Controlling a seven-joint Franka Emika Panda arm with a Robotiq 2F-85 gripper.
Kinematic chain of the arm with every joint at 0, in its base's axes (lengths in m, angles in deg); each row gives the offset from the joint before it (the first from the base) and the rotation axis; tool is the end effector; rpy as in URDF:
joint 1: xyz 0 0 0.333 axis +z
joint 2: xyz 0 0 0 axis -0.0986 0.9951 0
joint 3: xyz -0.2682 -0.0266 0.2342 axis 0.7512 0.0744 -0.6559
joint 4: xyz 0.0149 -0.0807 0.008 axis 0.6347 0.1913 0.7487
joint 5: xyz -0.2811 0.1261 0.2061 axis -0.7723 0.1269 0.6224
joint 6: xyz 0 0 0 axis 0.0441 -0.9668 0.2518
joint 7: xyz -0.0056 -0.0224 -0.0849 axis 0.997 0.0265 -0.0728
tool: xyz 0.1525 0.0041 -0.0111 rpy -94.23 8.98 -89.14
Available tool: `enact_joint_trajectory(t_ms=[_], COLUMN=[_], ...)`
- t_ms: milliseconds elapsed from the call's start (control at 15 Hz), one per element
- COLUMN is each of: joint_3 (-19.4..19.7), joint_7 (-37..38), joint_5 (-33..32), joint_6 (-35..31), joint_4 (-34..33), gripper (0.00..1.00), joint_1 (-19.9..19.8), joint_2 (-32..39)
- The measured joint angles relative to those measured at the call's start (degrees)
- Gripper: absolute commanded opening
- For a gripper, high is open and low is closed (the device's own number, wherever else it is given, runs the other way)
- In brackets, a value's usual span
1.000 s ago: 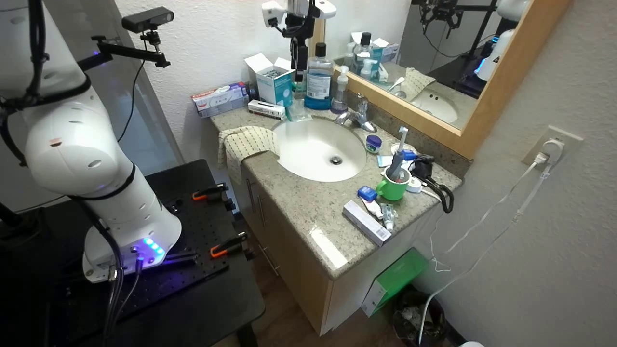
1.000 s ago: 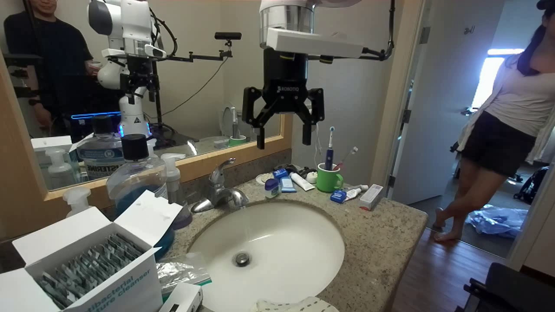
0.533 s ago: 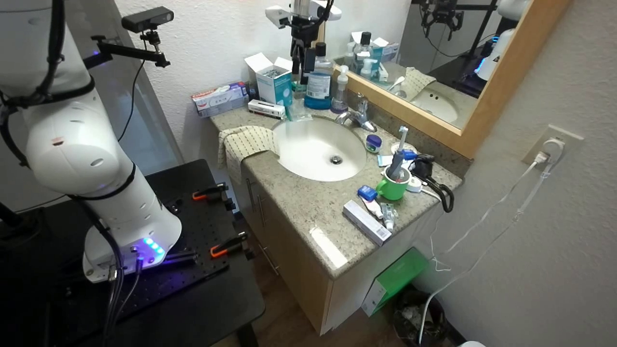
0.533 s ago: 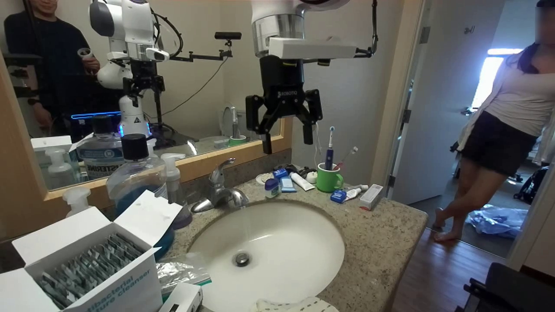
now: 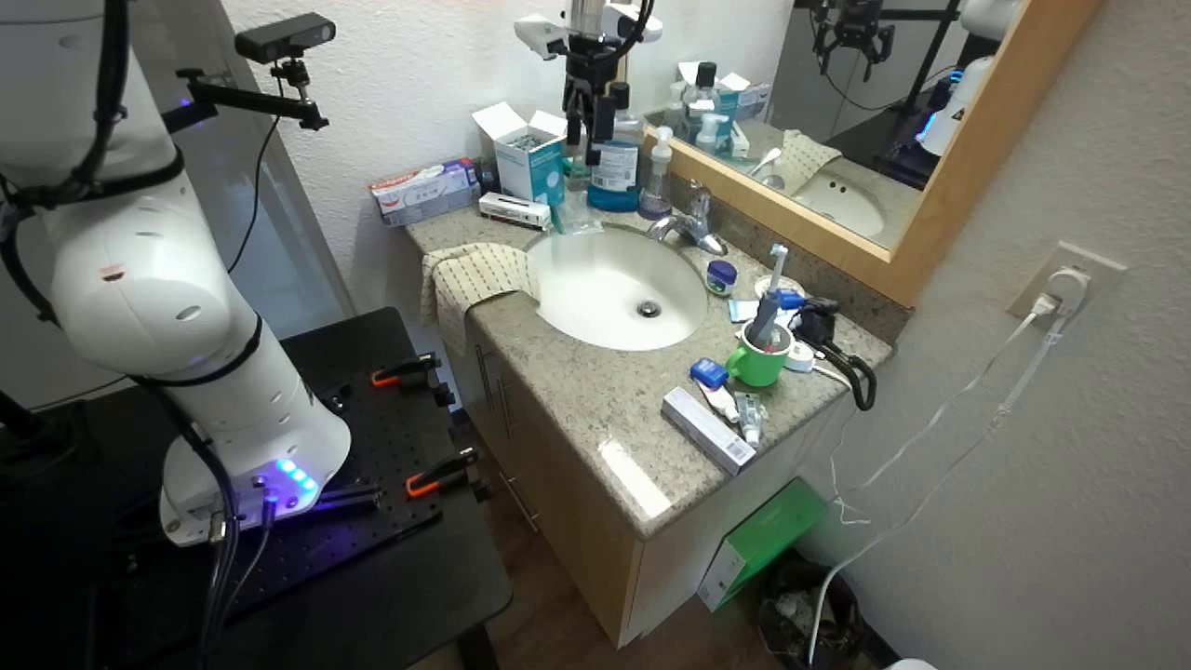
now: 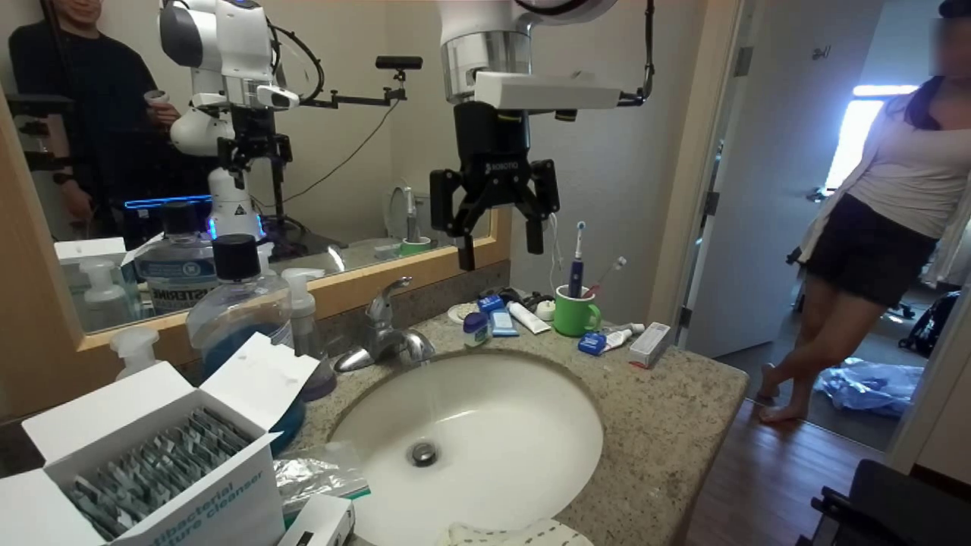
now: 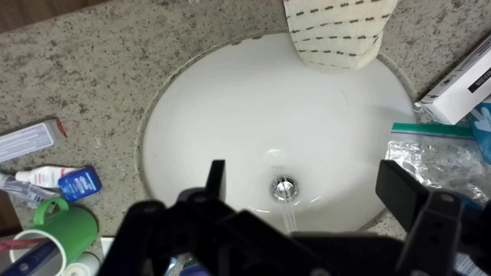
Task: Close the tap
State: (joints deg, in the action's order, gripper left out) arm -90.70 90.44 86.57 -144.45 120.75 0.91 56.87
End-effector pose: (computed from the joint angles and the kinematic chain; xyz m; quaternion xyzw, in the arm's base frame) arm 0.5391 0.1347 0.4228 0.9946 -0.0767 -0.0648 0.0264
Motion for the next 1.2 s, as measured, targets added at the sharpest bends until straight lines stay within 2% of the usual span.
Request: enact_joint_trajectory(t_ms=[400, 467, 533, 600, 1067, 1200], joint_3=[2.04, 2.22, 2.31, 2.36, 2.47, 2.68], joint_7=[-9.66, -10.29, -10.51, -10.52, -10.18, -10.03], joint_5=[-2.16, -1.61, -0.94, -0.04, 6.07, 6.45], joint_6=[-5.37, -5.95, -6.22, -6.38, -8.2, -9.62], joint_4=[-1.62, -2.7, -4.01, -5.54, -17.18, -20.03], gripper=[1.0, 0.75, 0.74, 0.68, 0.11, 0.0], joint_1=[-0.11, -0.17, -0.22, -0.22, -0.17, -0.15], joint_2=[4.22, 5.51, 6.88, 8.36, 17.51, 19.48])
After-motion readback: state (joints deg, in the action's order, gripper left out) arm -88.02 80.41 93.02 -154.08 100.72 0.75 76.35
